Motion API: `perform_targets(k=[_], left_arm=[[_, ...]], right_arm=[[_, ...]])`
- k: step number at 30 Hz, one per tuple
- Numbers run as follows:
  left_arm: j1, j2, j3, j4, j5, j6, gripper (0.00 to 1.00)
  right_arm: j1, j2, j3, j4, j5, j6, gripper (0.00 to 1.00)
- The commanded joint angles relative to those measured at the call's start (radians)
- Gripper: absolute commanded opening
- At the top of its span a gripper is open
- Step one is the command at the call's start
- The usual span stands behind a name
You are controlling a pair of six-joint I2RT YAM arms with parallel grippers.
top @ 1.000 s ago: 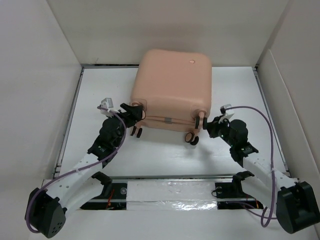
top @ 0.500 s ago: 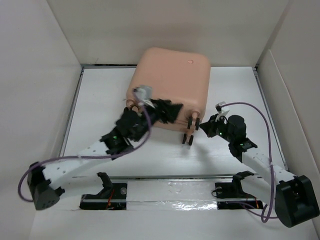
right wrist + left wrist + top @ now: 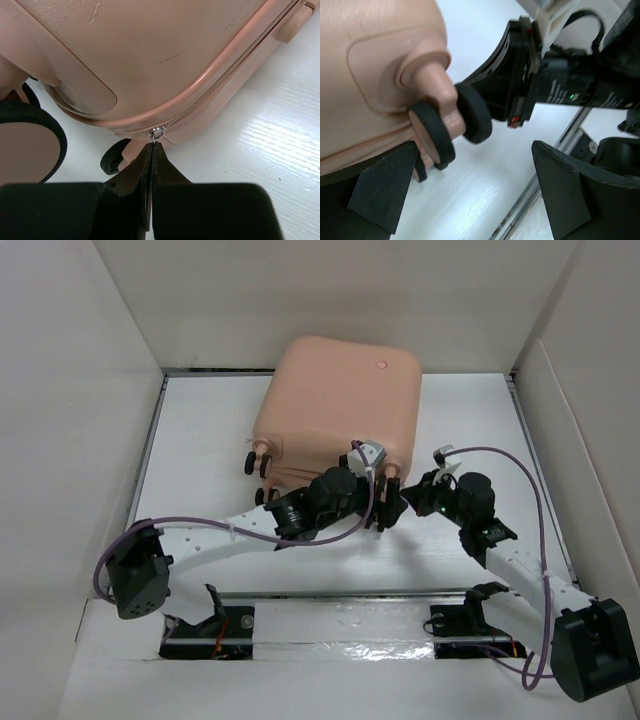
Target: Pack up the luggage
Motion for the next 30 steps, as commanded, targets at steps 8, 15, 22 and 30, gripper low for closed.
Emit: perform_targets(k=[8,15,22,30], left_arm=[[0.008,0.137,0.112,0.094,0.026,0.019,0.95],[0.037,0.151,0.122,0.132,0.043,0.012,0.22],[0.037,0.051,0.108,0.187,0.038,0.002,0.0],[0.15,0.02,0.063,0.244,0.102,-0.066,0.0]], right_arm=[[-0.004,-0.04,-0.002,0.052,-0.057,-0.001,0.0],[-0.004,-0.047,-0.016,0.059,-0.071,0.005,0.0],[-0.004,-0.044,-0.027,0.059,-0.036,0.007,0.0],[0.015,-0.149,-0.016,-0.056,0.004,0.014,0.0]])
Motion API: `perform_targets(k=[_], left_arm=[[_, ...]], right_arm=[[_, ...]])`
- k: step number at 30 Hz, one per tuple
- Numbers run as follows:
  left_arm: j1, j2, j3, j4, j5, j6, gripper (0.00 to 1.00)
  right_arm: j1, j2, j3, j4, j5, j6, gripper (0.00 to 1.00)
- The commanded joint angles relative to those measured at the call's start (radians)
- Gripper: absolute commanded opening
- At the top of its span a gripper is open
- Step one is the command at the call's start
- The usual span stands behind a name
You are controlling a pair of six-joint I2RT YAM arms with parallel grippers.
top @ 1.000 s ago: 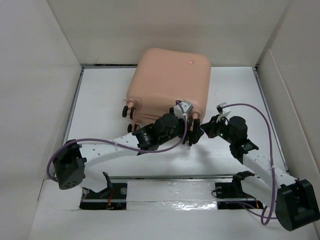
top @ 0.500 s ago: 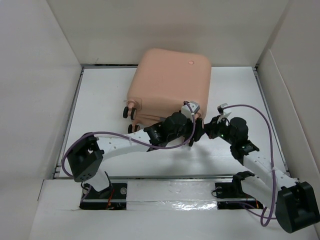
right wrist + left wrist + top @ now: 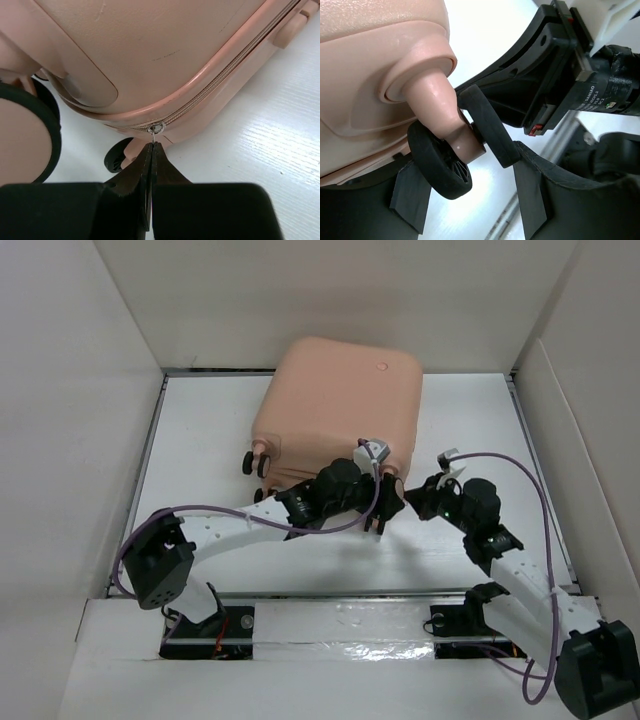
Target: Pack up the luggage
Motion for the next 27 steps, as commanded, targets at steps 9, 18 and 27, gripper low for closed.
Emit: perform_targets(k=[9,18,27], left_arm=[[0.123,-0.005,0.064,0.273,0.126,-0.065,0.0],[0.183,0.002,0.112,0.326,0.245,-0.138,0.0],[0.233,-0.092,0.017,0.198,0.212,-0.13,0.71]], right_arm=[[0.456,0.058,0.013,0.183,0.098,0.14,0.0],[0.572,0.179,-0.045,0.511,0.242,0.252,0.0],[0.503,0.255,-0.037,0.587,0.302,0.278,0.0]])
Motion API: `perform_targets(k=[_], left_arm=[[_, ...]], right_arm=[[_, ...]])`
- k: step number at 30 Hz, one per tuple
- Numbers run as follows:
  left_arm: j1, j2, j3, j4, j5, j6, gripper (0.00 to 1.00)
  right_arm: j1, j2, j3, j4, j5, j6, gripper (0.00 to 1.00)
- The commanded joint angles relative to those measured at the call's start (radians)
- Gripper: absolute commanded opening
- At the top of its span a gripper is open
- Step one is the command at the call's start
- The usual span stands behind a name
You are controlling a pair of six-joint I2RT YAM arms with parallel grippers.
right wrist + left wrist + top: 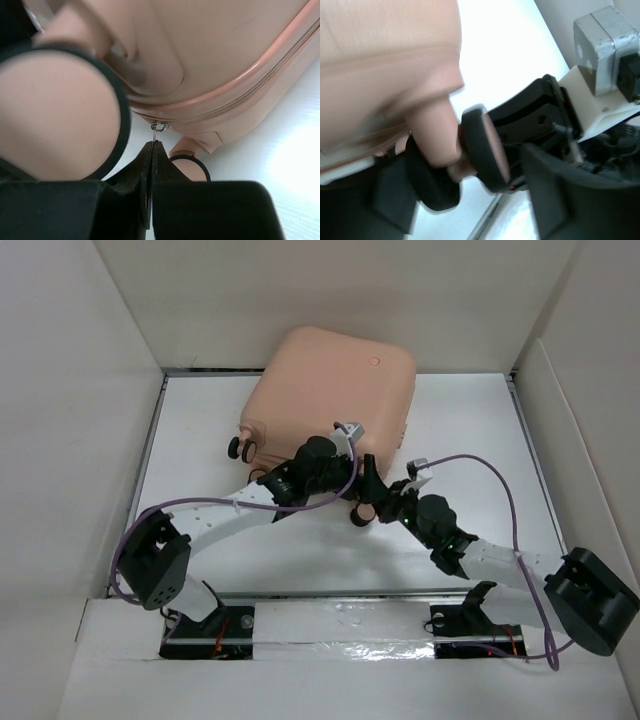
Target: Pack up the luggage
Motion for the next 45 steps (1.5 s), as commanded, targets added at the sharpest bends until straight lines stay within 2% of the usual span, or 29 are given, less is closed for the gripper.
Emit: perform_targets(k=[1,3,4,5,9,11,13,16,17,18,19,22,24,26,28,32,35,44,45], left_arm=[[0.048,-0.108,-0.016,0.226,-0.144,0.005,0.8],[0.062,-0.179,-0.068,0.127,-0.264,0.016,0.93],[0.062,-0.206,-0.125,0.094,-0.4,0.015,0.97],[0.086,-0.239,-0.154,0.067,-0.446,0.002,0.99],[0.154,-0.467,-0.248,-0.071,-0.592,-0.034,0.98],[0.168,-0.541,-0.269,-0.105,-0.666,-0.044,0.93],[0.202,-0.618,-0.244,-0.185,-0.714,-0.044,0.84],[0.281,-0.64,-0.15,-0.378,-0.721,-0.012,0.8],[0.304,-0.638,-0.125,-0.419,-0.717,0.005,0.82],[0.335,-0.626,-0.107,-0.476,-0.691,0.034,0.88],[0.42,-0.614,-0.07,-0.502,-0.6,0.114,0.9],[0.58,-0.513,-0.007,-0.591,-0.431,0.237,0.92],[0.581,-0.441,0.004,-0.595,-0.448,0.31,0.9],[0.53,-0.413,-0.002,-0.579,-0.516,0.332,0.9],[0.53,-0.381,-0.001,-0.575,-0.536,0.334,0.9],[0.53,-0.339,-0.006,-0.517,-0.547,0.375,0.9],[0.53,-0.286,0.019,-0.51,-0.505,0.384,0.87],[0.53,-0.172,0.076,-0.443,-0.478,0.424,0.64],[0.53,-0.158,0.079,-0.435,-0.465,0.426,0.5]], right_arm=[[0.022,-0.098,0.009,0.019,-0.222,0.021,0.0],[-0.01,-0.15,-0.013,-0.022,-0.236,0.007,0.0],[-0.044,-0.158,-0.016,-0.026,-0.25,0.004,0.0],[-0.059,-0.163,-0.016,-0.04,-0.289,-0.005,0.0],[-0.092,-0.134,-0.005,-0.04,-0.354,-0.028,0.0],[-0.101,-0.121,0.0,-0.028,-0.378,-0.041,0.0],[-0.101,-0.103,-0.002,-0.019,-0.389,-0.042,0.0],[-0.101,-0.097,-0.011,0.01,-0.409,-0.05,0.0],[-0.101,-0.095,-0.017,0.014,-0.414,-0.057,0.0],[-0.101,-0.098,-0.017,0.014,-0.415,-0.061,0.0],[-0.101,-0.101,-0.02,0.011,-0.415,-0.064,0.0],[-0.101,-0.127,-0.025,-0.015,-0.408,-0.07,0.0],[-0.101,-0.143,-0.025,-0.037,-0.408,-0.074,0.0],[-0.101,-0.141,-0.027,-0.031,-0.418,-0.076,0.0],[-0.101,-0.134,-0.03,-0.025,-0.429,-0.076,0.0],[-0.101,-0.115,-0.034,0.004,-0.461,-0.074,0.0],[-0.101,-0.106,-0.034,0.004,-0.463,-0.074,0.0],[-0.11,-0.115,-0.033,-0.034,-0.428,-0.082,0.0],[-0.11,-0.118,-0.033,-0.035,-0.425,-0.084,0.0]])
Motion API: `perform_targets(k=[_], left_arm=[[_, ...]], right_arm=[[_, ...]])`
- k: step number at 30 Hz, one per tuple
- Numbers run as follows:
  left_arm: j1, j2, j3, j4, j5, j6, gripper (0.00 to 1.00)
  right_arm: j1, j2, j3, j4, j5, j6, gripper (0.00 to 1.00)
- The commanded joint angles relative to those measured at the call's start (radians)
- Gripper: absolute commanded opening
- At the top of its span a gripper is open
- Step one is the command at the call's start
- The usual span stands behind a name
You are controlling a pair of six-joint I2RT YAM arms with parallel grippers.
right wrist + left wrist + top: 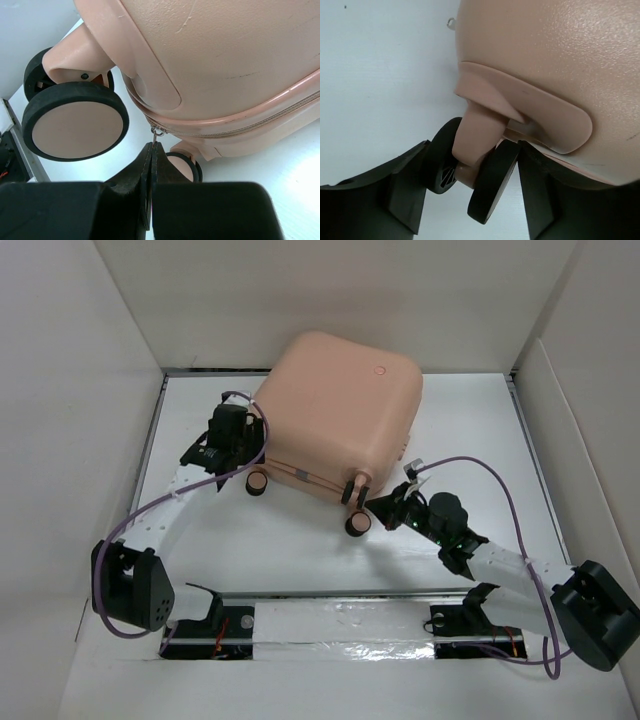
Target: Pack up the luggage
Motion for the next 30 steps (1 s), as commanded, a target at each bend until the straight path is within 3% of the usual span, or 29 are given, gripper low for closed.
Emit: perform_targets(k=[1,2,3,4,5,6,8,11,14,21,27,30], left_arm=[[0.0,0.027,0.057,0.068,0.074,0.022,0.41],[0.0,0.031,0.06,0.069,0.089,0.026,0.32],[0.0,0.036,0.063,0.069,0.108,0.024,0.11],[0.0,0.034,0.06,0.071,0.144,0.018,0.02],[0.0,0.031,0.055,0.076,0.172,0.01,0.0],[0.0,0.022,0.049,0.082,0.204,-0.003,0.0],[0.0,-0.002,0.026,0.091,0.321,-0.03,0.0],[-0.02,-0.041,-0.043,0.141,0.444,-0.097,0.0],[-0.098,-0.113,-0.109,0.183,0.429,-0.169,0.0],[-0.112,-0.329,-0.36,0.388,0.524,-0.35,0.0],[-0.296,-0.375,-0.466,0.48,0.404,-0.419,0.0],[-0.333,-0.384,-0.491,0.581,0.407,-0.445,0.0]], right_arm=[[0.003,-0.016,-0.002,0.03,-0.061,-0.007,0.0],[0.003,-0.018,-0.002,0.021,-0.058,-0.007,0.0],[0.003,-0.024,0.0,0.014,-0.05,-0.005,0.0],[0.003,-0.027,0.0,0.008,-0.044,-0.002,0.05],[0.003,-0.031,0.0,-0.005,-0.023,0.0,0.12],[0.003,-0.034,0.001,-0.015,-0.013,0.001,0.3],[-0.006,-0.042,0.009,-0.038,-0.001,-0.007,0.49],[-0.017,-0.042,0.026,-0.05,-0.001,-0.008,0.57],[-0.052,-0.054,0.049,-0.076,0.001,-0.008,0.58],[-0.147,-0.07,0.107,-0.147,0.016,-0.037,0.57],[-0.264,0.001,0.259,-0.272,-0.06,-0.137,0.58],[-0.273,-0.025,0.218,-0.233,-0.078,-0.14,0.6]])
